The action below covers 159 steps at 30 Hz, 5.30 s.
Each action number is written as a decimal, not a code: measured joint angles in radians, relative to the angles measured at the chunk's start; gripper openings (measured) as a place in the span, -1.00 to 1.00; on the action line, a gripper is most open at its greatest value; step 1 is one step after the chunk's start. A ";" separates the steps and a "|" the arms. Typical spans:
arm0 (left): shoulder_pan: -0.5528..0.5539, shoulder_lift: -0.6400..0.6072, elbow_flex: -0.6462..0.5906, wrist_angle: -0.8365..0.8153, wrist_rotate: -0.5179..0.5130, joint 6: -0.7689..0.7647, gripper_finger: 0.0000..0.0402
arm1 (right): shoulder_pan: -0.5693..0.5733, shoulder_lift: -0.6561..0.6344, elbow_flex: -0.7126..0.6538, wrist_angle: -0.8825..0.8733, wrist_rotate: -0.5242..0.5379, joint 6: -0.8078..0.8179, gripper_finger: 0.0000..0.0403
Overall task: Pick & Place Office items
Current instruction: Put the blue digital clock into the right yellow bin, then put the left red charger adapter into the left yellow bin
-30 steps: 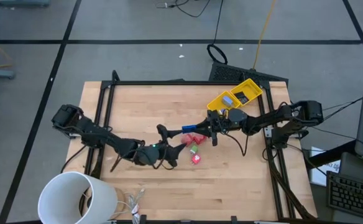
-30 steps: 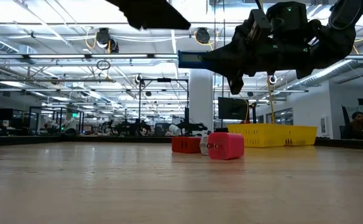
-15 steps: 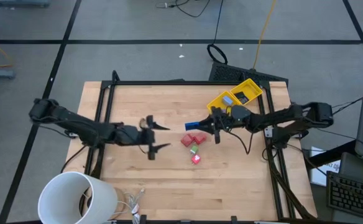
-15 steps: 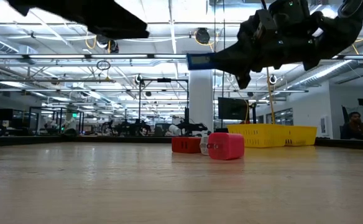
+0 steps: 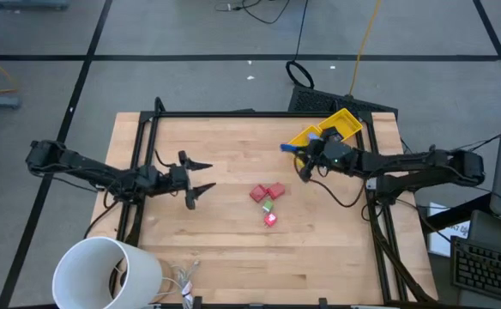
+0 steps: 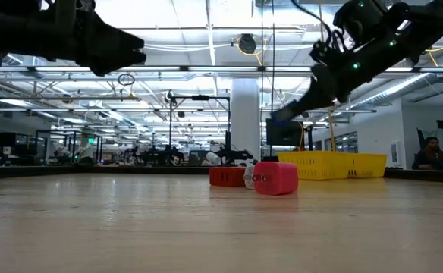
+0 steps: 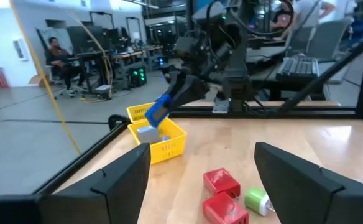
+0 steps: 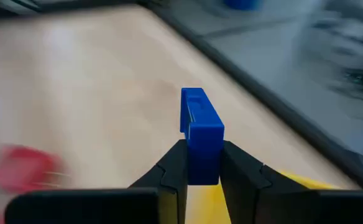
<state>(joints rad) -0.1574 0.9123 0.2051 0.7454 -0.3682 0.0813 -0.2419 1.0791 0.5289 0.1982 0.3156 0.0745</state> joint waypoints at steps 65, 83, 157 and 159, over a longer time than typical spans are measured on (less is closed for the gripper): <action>0.014 0.002 -0.011 0.024 -0.007 -0.153 0.36 | -0.435 -0.157 -0.266 0.377 -0.801 0.230 -0.28; -0.023 0.414 0.168 -0.021 0.117 -0.329 0.36 | -0.325 -0.155 -0.266 0.456 -0.707 0.190 -0.29; 0.131 1.085 1.001 -1.184 0.189 -0.650 0.36 | -0.325 -0.154 -0.266 0.440 -0.710 0.194 -0.33; 0.132 1.077 0.999 -1.202 0.183 -0.684 0.36 | -0.325 -0.154 -0.266 0.440 -0.710 0.194 -0.33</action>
<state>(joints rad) -0.0255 1.9896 1.2037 -0.4571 -0.1855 -0.6032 -0.5671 0.9253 0.2634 0.6384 -0.3939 0.2684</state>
